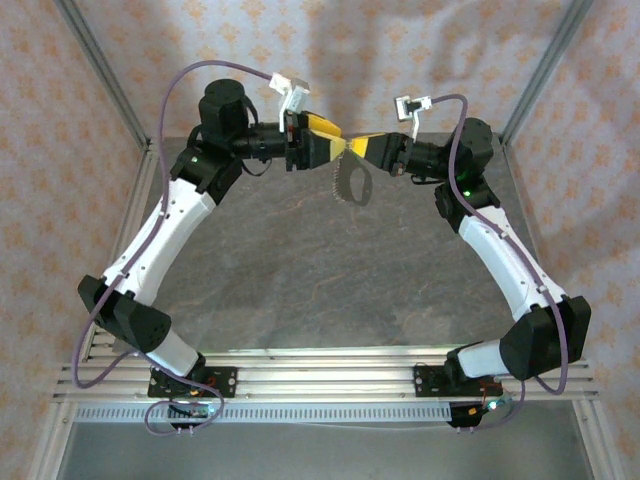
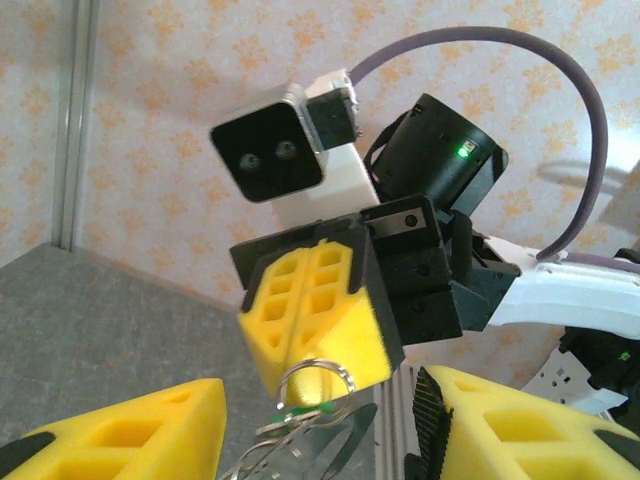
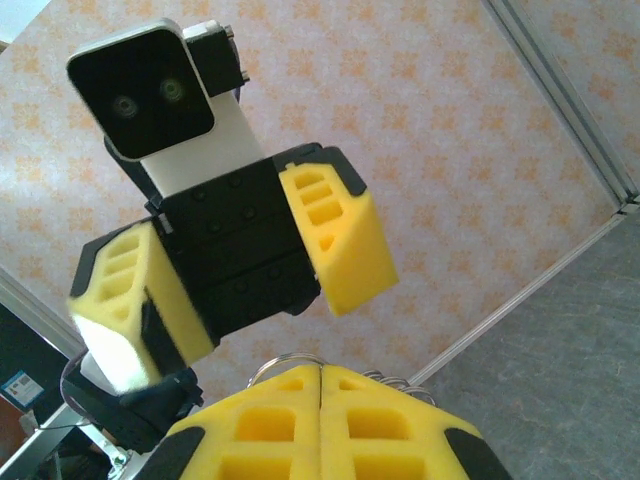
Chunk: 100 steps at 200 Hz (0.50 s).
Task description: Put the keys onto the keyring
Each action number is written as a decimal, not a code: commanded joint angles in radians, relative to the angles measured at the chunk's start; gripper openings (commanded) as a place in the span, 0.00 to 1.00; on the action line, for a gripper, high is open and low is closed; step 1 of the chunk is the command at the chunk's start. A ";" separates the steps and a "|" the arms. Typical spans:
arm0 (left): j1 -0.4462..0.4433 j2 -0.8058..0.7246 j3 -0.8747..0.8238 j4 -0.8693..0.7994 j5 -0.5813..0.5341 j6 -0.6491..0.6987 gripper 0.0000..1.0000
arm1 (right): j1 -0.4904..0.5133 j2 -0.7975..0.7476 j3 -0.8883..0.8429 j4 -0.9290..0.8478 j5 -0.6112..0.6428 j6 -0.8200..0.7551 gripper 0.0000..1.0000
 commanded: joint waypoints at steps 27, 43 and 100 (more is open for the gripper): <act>-0.014 -0.021 0.047 -0.060 -0.072 0.045 0.55 | -0.007 -0.035 -0.002 0.028 -0.003 -0.028 0.00; -0.015 -0.018 0.051 -0.069 -0.087 0.049 0.55 | -0.007 -0.036 -0.003 0.025 -0.002 -0.029 0.00; -0.028 -0.003 0.063 -0.091 -0.095 0.063 0.56 | -0.007 -0.041 -0.003 0.016 0.002 -0.035 0.00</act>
